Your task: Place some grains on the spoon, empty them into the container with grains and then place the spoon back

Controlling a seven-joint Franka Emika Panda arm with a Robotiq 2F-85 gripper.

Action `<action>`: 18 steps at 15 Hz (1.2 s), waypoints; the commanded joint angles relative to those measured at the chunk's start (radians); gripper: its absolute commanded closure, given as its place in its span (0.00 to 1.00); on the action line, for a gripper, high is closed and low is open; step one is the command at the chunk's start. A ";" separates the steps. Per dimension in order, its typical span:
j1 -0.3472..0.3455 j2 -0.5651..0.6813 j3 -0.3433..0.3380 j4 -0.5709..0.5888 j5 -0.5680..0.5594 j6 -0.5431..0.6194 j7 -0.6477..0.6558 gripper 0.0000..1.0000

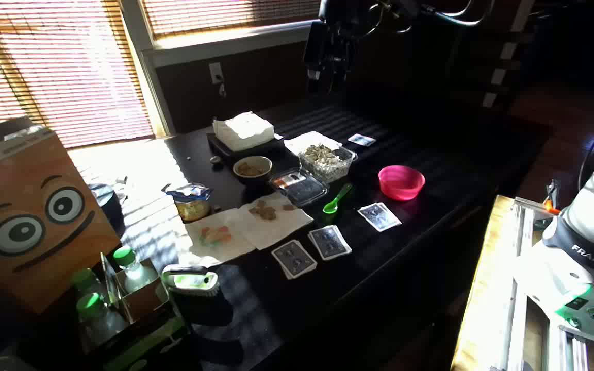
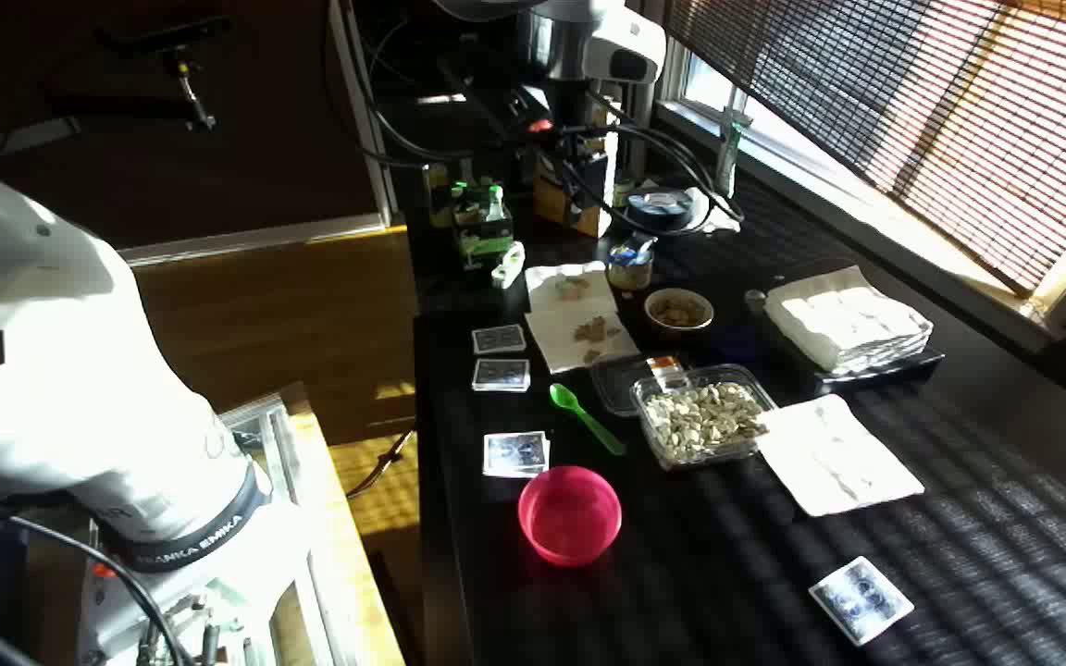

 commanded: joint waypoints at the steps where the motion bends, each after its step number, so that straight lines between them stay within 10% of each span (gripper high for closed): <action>1: -0.019 0.001 0.018 0.002 0.006 -0.004 -0.005 0.00; 5: -0.019 0.001 0.018 0.002 0.006 -0.004 -0.005 0.00; 18: -0.146 0.433 0.051 0.173 -0.354 0.294 0.778 0.00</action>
